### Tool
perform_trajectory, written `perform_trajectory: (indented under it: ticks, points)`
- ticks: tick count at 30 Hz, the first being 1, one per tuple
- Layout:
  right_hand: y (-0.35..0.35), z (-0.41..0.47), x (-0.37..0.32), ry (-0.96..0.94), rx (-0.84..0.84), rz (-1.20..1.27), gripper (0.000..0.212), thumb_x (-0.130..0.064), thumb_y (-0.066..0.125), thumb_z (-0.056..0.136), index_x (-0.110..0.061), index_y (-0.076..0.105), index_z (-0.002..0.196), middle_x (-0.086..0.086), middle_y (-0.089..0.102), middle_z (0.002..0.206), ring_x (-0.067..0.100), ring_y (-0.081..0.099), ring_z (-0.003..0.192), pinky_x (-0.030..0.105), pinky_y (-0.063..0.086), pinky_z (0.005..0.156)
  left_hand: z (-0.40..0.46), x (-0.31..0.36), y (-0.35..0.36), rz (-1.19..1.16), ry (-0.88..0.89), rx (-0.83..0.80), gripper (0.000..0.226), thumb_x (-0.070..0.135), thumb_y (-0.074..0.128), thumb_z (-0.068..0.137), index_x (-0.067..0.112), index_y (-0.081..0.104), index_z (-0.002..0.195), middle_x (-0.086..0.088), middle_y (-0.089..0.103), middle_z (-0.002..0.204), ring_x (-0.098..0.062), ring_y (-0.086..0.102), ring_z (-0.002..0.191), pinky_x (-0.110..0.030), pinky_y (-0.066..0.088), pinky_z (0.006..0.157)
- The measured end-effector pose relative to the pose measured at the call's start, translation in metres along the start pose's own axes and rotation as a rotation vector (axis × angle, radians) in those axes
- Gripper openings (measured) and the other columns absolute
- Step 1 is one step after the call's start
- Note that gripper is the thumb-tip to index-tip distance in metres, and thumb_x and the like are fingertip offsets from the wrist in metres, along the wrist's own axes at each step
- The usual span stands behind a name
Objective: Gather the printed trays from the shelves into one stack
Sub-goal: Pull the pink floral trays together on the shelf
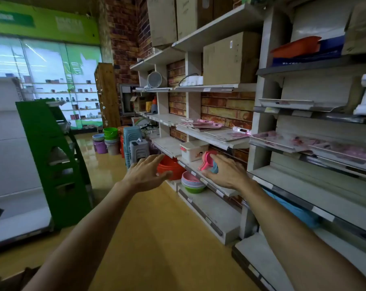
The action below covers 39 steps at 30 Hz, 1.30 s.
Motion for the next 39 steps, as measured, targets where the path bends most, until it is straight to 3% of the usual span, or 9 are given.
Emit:
perform_trajectory:
  ticks: [8,16,25,31,35,39]
  points:
    - [0.042,0.087,-0.006,-0.014,-0.029,-0.010,0.073,-0.071,0.046,0.081,-0.028,0.038,0.139,0.000,0.040,0.148,0.030,0.041,0.133,0.054,0.035,0.106,0.076,-0.044,0.025,0.009,0.002,-0.011,0.081,0.071,0.038,0.089,0.031,0.012,0.154,-0.001,0.019,0.162,-0.030,0.023,0.147,-0.052,0.022,0.115]
    - [0.074,0.190,-0.020,0.006,-0.020,0.002,0.073,-0.067,0.048,0.081,-0.029,0.035,0.142,-0.002,0.038,0.151,0.027,0.041,0.134,0.050,0.038,0.105,0.177,-0.109,0.035,0.002,-0.007,-0.024,0.081,0.072,0.035,0.088,0.031,0.014,0.154,0.000,0.017,0.163,-0.030,0.022,0.147,-0.054,0.022,0.115]
    - [0.098,0.291,-0.014,0.033,-0.009,-0.010,0.078,-0.062,0.049,0.086,-0.027,0.022,0.151,-0.004,0.024,0.160,0.026,0.029,0.143,0.052,0.028,0.113,0.285,-0.144,0.058,-0.034,0.016,-0.039,0.081,0.072,0.037,0.088,0.033,0.012,0.154,-0.003,0.019,0.162,-0.030,0.024,0.146,-0.056,0.024,0.115]
    - [0.117,0.368,0.013,0.040,0.002,-0.007,0.074,-0.057,0.051,0.089,-0.025,0.026,0.150,-0.003,0.027,0.159,0.026,0.032,0.141,0.049,0.029,0.112,0.367,-0.154,0.087,-0.039,0.018,-0.038,0.080,0.071,0.037,0.088,0.032,0.013,0.154,-0.003,0.018,0.162,-0.031,0.023,0.146,-0.056,0.025,0.114]
    - [0.130,0.432,0.036,0.024,0.007,0.037,0.070,-0.060,0.052,0.084,-0.030,0.033,0.145,-0.003,0.040,0.151,0.026,0.043,0.133,0.048,0.038,0.106,0.430,-0.158,0.107,-0.050,0.015,-0.050,0.080,0.071,0.037,0.088,0.033,0.012,0.154,-0.004,0.018,0.163,-0.031,0.023,0.147,-0.058,0.026,0.113]
    - [0.136,0.498,0.057,0.021,0.010,0.043,0.074,-0.063,0.049,0.084,-0.029,0.030,0.147,-0.003,0.036,0.153,0.026,0.041,0.135,0.047,0.037,0.106,0.495,-0.162,0.123,-0.070,-0.005,-0.072,0.080,0.072,0.037,0.088,0.034,0.012,0.154,-0.003,0.018,0.162,-0.031,0.023,0.147,-0.060,0.025,0.114]
Point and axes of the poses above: each hand's wrist, its own z-axis towards the middle knuckle, its own y-axis out of the palm, x = y × z, the point moved 3 cm from there along z, towards the middle knuckle
